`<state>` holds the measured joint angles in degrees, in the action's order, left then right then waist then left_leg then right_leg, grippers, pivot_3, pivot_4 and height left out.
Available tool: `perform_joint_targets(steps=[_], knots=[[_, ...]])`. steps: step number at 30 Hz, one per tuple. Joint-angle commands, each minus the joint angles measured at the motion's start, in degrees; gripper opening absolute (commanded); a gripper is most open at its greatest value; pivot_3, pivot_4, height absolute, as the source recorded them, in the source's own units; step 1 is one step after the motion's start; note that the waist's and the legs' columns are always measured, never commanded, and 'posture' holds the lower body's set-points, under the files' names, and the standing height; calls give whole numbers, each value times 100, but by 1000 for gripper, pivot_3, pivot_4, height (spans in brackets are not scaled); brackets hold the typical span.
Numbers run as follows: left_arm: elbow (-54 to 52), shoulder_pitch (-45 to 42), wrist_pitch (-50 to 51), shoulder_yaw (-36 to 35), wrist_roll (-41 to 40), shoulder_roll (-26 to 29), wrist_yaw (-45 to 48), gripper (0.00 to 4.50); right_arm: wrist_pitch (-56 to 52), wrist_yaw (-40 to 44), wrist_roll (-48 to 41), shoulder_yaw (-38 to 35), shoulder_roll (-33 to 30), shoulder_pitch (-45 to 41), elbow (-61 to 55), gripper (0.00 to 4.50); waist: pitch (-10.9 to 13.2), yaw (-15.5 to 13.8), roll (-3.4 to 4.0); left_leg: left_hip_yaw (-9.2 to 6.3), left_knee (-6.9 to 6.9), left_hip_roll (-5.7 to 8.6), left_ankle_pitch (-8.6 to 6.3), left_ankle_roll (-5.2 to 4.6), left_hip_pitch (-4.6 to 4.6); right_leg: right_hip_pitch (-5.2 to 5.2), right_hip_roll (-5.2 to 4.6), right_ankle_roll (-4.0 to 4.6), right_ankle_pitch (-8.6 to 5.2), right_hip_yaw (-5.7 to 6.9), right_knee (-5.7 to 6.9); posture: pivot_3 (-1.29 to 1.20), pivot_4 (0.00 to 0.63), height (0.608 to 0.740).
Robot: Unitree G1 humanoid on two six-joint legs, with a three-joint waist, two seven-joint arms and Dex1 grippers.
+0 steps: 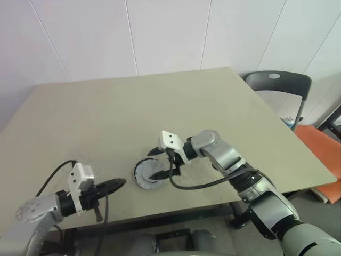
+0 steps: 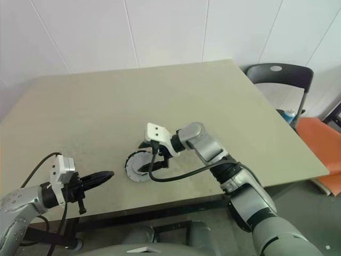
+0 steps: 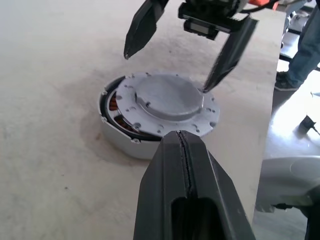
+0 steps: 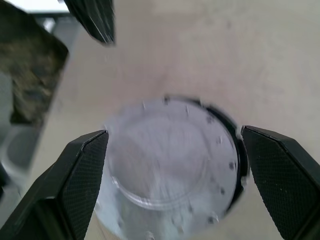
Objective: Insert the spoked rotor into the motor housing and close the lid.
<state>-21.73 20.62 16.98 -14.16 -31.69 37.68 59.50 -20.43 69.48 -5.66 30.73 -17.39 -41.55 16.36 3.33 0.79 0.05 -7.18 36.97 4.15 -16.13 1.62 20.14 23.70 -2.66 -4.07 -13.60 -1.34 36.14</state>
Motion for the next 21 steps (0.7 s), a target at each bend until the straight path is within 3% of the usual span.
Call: perform_joint_targets(steps=[1, 9, 21], knots=[[-27, 57, -266, 12, 71, -24, 56, 0, 298, 20, 190, 39, 37, -61, 88, 4456, 0, 2, 1, 0, 0, 0, 0, 0, 0, 0, 0, 0, 0, 0, 1, 0, 0, 740], [141, 125, -411, 9, 91, -46, 70, 0, 466, 78, 353, 62, 158, -66, 338, 4456, 1, 10, 3, 0, -5, -2, -2, 2, -68, -63, 0, -20, -16, -1, 0, 0, 0, 740], [280, 33, -448, 172, 176, -112, -34, 0, 64, 376, 247, 31, 164, 47, 90, 4456, 2, 0, 5, 0, -7, -2, -1, 2, -62, -56, 0, -21, -16, -2, 0, 0, 0, 740]])
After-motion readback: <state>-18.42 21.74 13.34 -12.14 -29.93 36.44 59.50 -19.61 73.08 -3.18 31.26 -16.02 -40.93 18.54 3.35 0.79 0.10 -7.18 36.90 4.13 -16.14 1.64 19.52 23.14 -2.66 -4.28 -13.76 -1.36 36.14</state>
